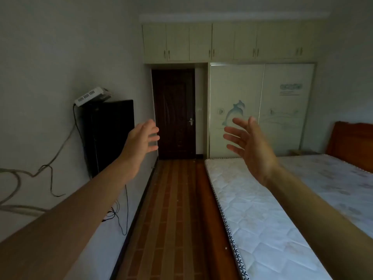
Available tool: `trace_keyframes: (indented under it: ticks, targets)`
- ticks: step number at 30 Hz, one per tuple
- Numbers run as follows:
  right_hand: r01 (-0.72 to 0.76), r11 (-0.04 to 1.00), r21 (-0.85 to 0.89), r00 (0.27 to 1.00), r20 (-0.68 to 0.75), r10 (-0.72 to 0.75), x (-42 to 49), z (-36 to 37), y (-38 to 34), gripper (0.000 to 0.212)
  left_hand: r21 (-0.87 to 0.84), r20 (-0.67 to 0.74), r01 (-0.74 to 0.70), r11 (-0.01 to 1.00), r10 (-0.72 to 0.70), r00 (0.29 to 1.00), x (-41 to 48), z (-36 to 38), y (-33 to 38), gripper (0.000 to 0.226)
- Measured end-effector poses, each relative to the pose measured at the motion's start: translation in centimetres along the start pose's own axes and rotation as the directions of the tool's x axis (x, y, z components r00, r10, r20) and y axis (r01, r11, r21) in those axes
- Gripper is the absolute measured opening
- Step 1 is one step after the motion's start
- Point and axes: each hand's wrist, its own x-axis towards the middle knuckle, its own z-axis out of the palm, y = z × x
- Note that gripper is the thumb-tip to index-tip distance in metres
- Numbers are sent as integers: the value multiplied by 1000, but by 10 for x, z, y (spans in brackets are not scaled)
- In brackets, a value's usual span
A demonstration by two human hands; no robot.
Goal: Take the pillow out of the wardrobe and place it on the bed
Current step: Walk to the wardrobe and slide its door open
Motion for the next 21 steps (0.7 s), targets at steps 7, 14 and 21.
trace_keyframes:
  ticks: [7,14,21]
  targets:
    - [-18,1000,-9,1000,-13,18,40,16,36,59,-67,-14,-10,998,9,1000,38,-1,-23,54]
    - [-21,1000,-2,1000,-20,21,102,52,66,56,-150,-71,-78,986,68,995,95,-12,-47,53]
    - [4,1000,-1,1000,-20,-4,150,82,89,60,-140,-53,-69,988,62,997,146,-21,-72,51]
